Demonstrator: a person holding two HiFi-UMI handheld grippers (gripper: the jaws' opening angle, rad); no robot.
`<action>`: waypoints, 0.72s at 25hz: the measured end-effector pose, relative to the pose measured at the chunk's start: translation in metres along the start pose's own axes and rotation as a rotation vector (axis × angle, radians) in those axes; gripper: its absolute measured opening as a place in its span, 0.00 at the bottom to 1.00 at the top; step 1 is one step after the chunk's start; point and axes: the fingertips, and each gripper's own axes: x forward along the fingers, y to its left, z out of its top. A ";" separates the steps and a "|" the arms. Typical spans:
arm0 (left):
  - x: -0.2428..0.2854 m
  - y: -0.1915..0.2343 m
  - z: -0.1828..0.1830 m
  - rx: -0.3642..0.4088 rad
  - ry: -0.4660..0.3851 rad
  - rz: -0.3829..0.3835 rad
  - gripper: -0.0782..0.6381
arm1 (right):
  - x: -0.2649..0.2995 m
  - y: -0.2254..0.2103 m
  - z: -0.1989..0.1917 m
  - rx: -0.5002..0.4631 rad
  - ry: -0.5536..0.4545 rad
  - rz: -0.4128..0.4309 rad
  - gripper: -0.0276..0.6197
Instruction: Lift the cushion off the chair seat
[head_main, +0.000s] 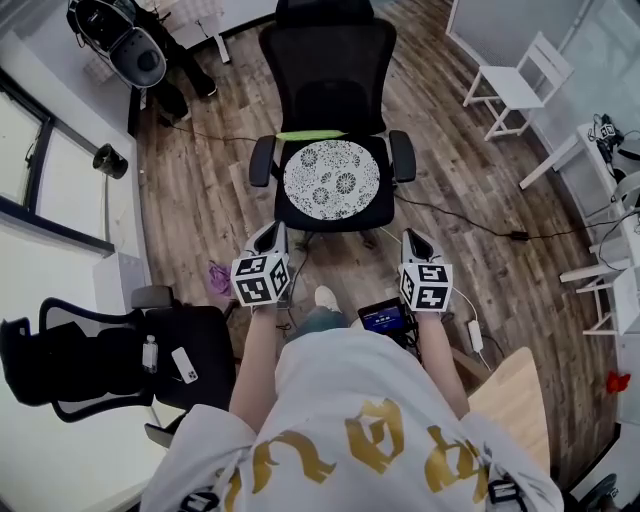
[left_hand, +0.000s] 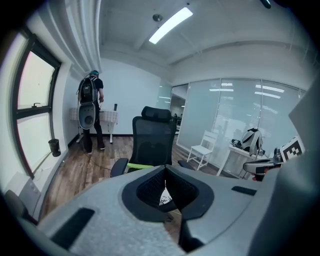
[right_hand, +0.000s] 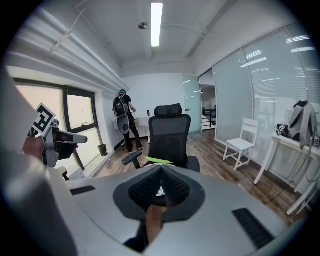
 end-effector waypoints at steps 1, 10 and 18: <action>0.000 0.001 -0.001 -0.001 0.003 0.003 0.12 | 0.000 -0.001 -0.002 0.004 0.002 0.002 0.06; 0.009 0.000 0.001 0.039 0.016 0.010 0.12 | 0.011 -0.011 -0.001 0.031 0.003 0.001 0.06; 0.052 0.010 0.008 0.038 0.051 -0.008 0.12 | 0.055 -0.017 0.004 0.038 0.036 0.006 0.06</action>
